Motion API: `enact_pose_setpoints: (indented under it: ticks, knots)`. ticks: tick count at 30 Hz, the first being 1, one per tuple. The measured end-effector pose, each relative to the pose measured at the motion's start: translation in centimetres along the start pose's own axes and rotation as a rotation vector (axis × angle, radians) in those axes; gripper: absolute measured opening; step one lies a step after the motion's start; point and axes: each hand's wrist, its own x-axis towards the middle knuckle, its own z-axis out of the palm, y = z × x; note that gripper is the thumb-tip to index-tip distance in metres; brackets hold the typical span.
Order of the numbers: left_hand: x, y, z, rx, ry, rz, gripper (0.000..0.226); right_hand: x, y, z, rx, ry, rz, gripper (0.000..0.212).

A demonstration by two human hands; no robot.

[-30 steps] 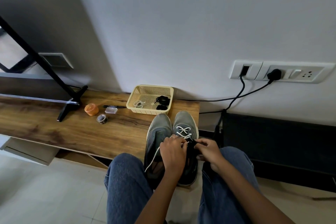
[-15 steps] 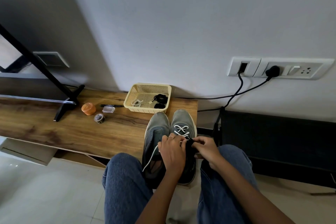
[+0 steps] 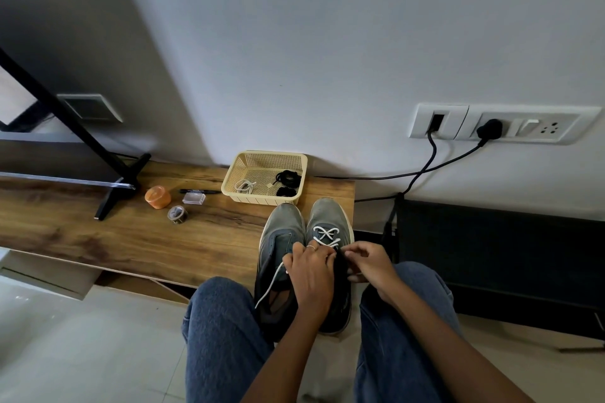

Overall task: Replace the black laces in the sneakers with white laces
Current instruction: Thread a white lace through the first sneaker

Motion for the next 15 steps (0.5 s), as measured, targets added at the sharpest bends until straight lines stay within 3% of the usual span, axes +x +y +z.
enact_pose_setpoints:
  ticks: [10,13,15]
  knots:
    - [-0.1,-0.6,0.6,0.090,0.048,0.069,0.009,0.7,-0.9,0.8,-0.331,0.004,-0.110,0.015]
    - [-0.1,-0.7,0.9,0.122,0.079,0.081,0.026,0.8,-0.9,1.0,-0.464,-0.009,-0.107,0.017]
    - [-0.2,-0.7,1.0,0.115,0.103,0.095,0.032,0.8,-1.1,1.0,-0.424,0.002,-0.077,0.014]
